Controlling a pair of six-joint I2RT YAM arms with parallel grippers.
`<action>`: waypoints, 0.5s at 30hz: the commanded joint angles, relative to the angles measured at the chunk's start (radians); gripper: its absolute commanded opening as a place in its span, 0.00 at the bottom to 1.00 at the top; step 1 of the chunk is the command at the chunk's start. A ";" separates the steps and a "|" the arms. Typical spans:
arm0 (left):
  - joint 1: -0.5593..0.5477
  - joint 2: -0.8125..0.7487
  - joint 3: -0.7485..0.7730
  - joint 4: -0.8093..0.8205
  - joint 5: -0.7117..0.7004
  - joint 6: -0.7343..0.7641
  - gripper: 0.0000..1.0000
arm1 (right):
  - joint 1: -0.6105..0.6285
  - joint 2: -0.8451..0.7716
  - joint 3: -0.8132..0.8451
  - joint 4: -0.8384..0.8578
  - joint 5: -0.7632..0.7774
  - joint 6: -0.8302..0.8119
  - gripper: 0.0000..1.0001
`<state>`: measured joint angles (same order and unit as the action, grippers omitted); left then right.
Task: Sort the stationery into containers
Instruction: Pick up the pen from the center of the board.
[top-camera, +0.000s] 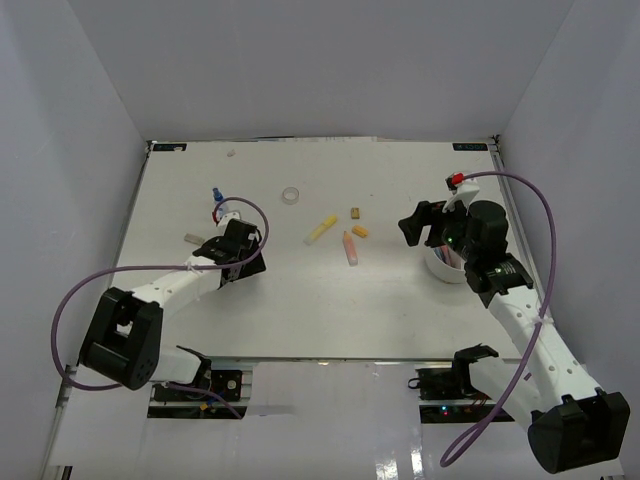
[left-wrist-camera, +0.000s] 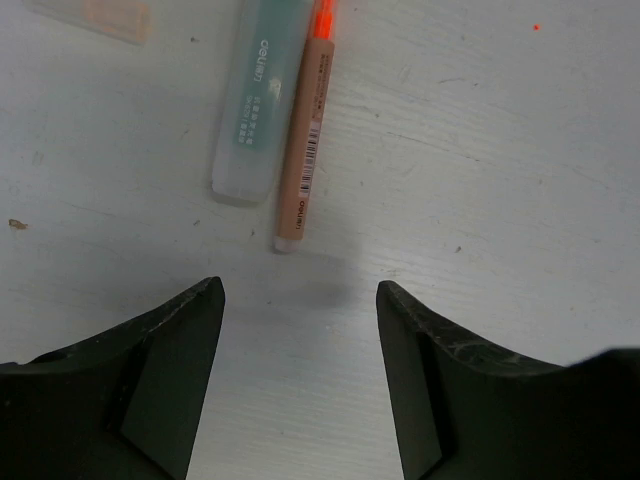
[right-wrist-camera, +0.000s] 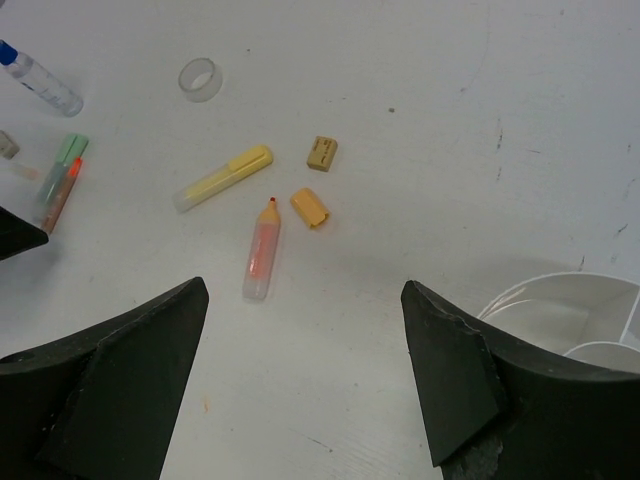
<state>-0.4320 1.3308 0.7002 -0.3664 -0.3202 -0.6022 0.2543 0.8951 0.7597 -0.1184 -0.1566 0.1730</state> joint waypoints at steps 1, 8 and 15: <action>0.013 0.036 0.005 0.007 0.010 -0.027 0.73 | 0.010 -0.021 -0.022 0.060 -0.029 0.000 0.84; 0.032 0.134 0.035 0.030 0.009 -0.024 0.61 | 0.014 -0.031 -0.040 0.072 -0.034 -0.006 0.84; 0.053 0.192 0.054 0.044 0.000 -0.016 0.57 | 0.017 -0.028 -0.048 0.079 -0.037 -0.010 0.84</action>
<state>-0.3946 1.4940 0.7437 -0.3428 -0.3264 -0.6140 0.2642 0.8814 0.7216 -0.0937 -0.1799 0.1726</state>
